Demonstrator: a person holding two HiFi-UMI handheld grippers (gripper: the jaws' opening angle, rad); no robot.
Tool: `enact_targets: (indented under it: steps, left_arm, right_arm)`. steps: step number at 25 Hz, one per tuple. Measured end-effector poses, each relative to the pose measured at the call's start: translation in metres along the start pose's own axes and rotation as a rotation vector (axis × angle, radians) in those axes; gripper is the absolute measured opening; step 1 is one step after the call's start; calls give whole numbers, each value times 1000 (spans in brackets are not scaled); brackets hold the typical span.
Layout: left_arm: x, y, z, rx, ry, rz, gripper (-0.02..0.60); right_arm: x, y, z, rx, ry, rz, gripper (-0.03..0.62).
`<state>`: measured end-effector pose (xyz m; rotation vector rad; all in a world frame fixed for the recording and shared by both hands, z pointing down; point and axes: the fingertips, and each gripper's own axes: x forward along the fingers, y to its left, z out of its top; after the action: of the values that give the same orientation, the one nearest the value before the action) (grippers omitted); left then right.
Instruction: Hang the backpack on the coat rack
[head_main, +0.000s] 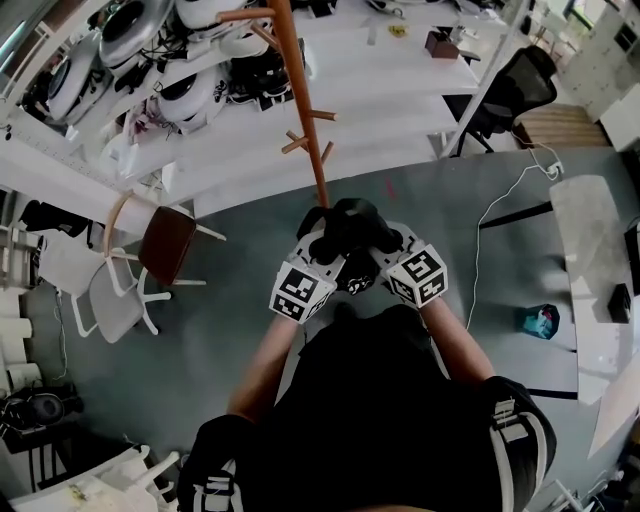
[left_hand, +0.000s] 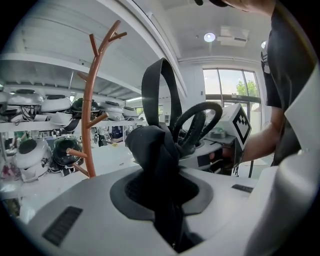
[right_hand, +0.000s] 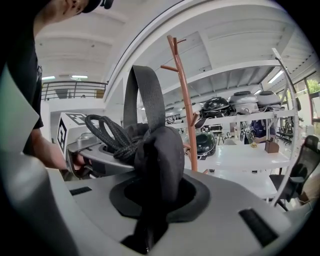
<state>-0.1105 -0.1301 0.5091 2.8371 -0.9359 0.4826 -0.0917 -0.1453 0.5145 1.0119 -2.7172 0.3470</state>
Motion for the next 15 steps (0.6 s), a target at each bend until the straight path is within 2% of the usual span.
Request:
enact_targets:
  steps: [9,15]
  left_arm:
    - [5,32,1,-2,17,20,91]
    - [24,50,5,-15,19,64,91]
  right_arm:
    - [31,-12,10,2,3,18,83]
    - [45,-35,15,28,14,71,83]
